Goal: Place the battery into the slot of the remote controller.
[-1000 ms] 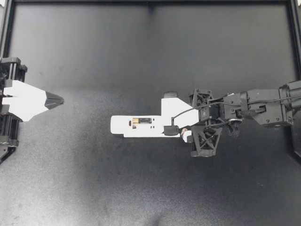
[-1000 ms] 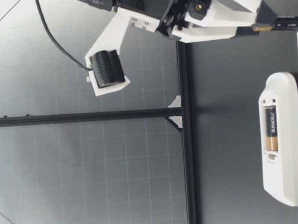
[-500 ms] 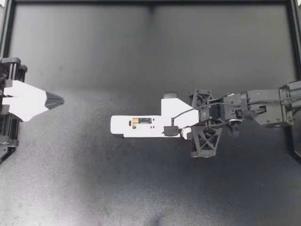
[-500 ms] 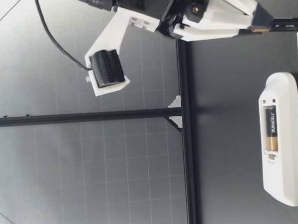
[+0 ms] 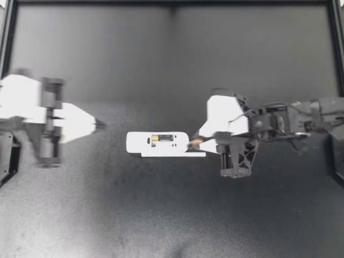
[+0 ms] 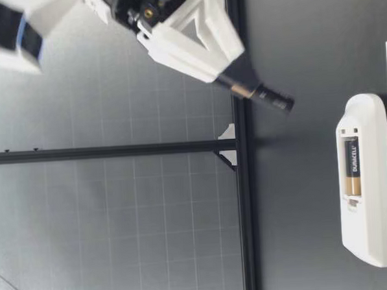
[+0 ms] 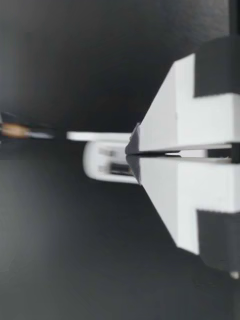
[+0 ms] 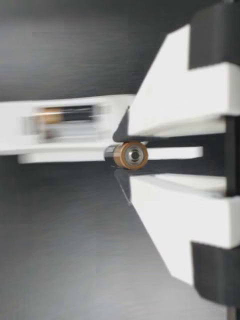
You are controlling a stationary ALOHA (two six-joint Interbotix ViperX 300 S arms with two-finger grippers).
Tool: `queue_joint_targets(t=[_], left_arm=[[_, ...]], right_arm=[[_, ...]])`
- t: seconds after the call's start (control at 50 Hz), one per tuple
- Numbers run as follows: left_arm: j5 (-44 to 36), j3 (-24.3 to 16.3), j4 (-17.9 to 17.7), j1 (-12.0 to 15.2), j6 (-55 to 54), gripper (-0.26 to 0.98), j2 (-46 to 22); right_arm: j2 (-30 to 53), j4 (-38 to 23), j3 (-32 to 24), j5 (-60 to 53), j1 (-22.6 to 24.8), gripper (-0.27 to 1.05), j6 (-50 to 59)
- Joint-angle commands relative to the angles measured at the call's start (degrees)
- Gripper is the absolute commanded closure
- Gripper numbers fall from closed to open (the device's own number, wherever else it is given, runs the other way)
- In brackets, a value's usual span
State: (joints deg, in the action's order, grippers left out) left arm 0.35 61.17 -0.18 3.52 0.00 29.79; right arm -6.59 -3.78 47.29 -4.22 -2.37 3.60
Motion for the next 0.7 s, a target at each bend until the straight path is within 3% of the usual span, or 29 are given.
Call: queue_joint_targets(t=[0.0,0.1,0.26,0.68], left_arm=[[2.2,-3.6,0.0,0.62,0.26,0.87,-4.31],[4.04,-6.15,0.0,1.23,0.62,0.87,-9.4],[7.12,-9.49,0.44,1.23,0.62,0.87,-16.61],[8.61,-13.8,0.79,1.67,0.53,0.87,-26.81]], right_arm=[[0.0,0.18,3.16,-16.17,-0.53,0.74,0.44],[3.25,1.41,6.24,-27.42,-1.41,0.74,0.53],[8.96,2.9,6.42,-35.42,-1.85,0.75,-0.44],[17.84,2.9,2.64,-38.14,-2.46,0.75,-1.05]])
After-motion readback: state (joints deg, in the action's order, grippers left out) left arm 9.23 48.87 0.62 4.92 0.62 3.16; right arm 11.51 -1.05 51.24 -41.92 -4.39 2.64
